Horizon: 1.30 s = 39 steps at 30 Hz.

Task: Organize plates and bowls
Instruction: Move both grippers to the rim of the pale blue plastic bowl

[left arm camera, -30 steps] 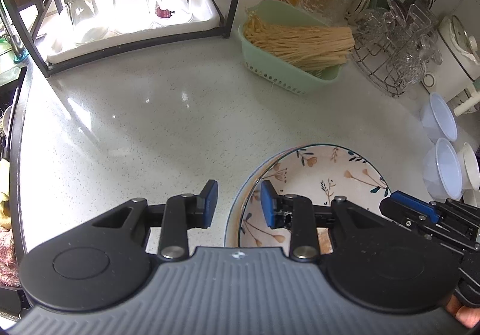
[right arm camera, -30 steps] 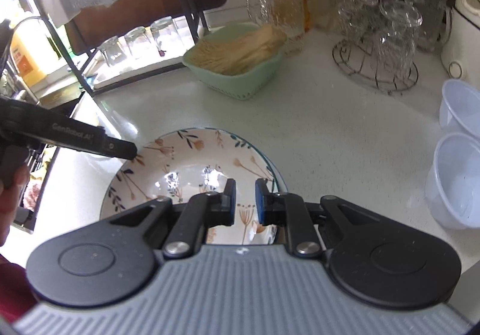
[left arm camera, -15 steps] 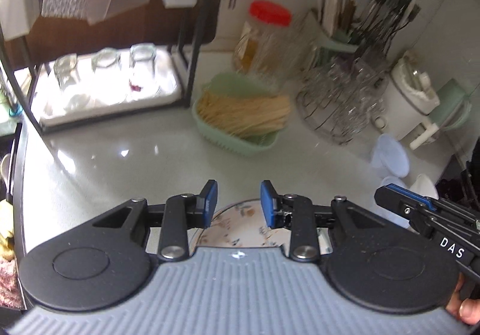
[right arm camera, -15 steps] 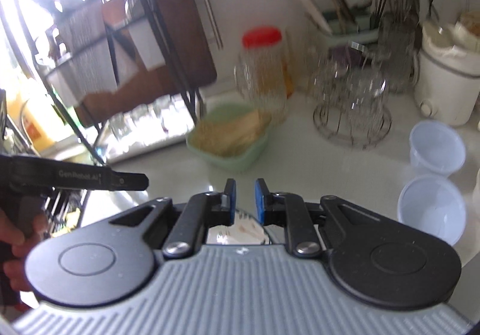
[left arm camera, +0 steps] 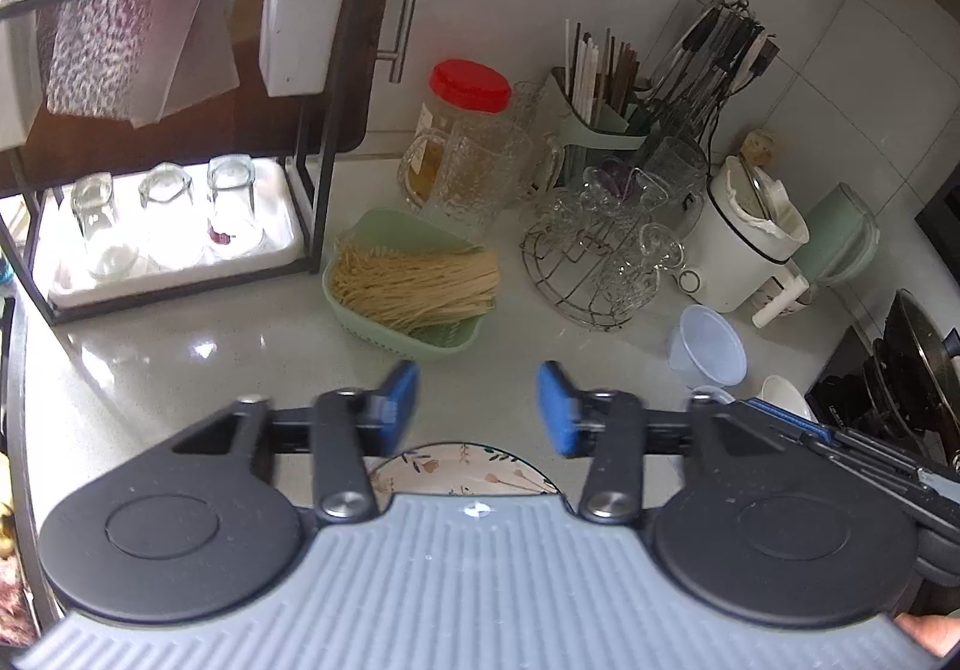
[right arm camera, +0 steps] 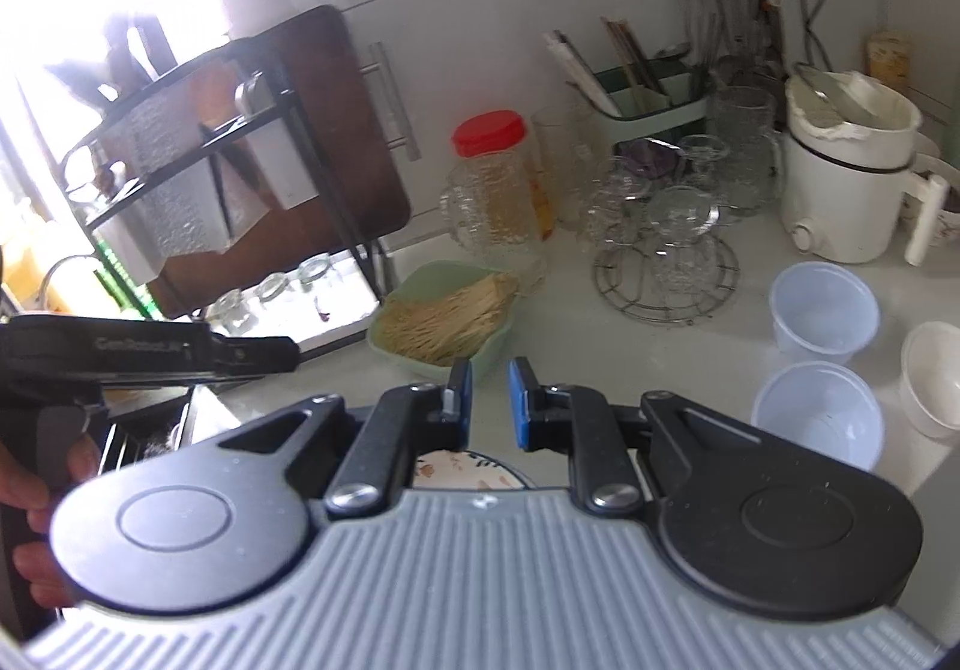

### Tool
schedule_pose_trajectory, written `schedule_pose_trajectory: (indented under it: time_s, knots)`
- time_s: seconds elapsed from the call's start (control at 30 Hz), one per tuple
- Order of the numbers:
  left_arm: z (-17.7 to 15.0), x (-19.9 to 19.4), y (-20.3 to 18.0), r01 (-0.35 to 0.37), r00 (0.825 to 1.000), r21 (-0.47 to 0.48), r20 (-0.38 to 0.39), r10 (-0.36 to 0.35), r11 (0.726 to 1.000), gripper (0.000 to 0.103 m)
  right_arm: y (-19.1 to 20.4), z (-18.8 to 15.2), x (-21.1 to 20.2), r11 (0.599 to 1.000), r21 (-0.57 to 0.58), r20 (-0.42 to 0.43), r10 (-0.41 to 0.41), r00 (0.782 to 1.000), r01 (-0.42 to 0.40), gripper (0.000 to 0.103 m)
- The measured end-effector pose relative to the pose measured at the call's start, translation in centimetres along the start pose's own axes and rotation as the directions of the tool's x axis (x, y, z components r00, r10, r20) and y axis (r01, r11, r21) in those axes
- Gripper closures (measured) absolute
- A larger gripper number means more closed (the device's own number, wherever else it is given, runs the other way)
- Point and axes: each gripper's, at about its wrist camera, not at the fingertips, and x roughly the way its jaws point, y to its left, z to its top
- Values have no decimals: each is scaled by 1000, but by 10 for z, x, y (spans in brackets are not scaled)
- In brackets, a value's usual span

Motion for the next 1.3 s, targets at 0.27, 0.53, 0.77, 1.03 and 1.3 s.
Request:
schedule_pose_trajectory:
  time_s: [0.27, 0.53, 0.77, 1.03, 1.3]
  knots:
    - [32, -10, -38, -57, 998, 62, 44, 54, 996, 11, -32, 22, -18, 998, 23, 36, -62, 997, 61, 85]
    - [35, 8, -112, -156, 984, -12, 82, 156, 988, 9, -109, 34, -14, 999, -43, -35, -13, 999, 11, 85]
    - [-2, 67, -174, -113, 993, -63, 20, 114, 992, 9, -181, 22, 1, 992, -128, -111, -14, 994, 0, 85]
    - [-51, 144, -212, -97, 992, -51, -83, 93, 994, 10, -239, -1, 17, 996, -82, -190, 12, 982, -28, 61]
    - [-80, 195, -224, -31, 984, -36, -177, 24, 999, 19, -265, -26, 39, 999, -35, -234, -13, 972, 4, 62]
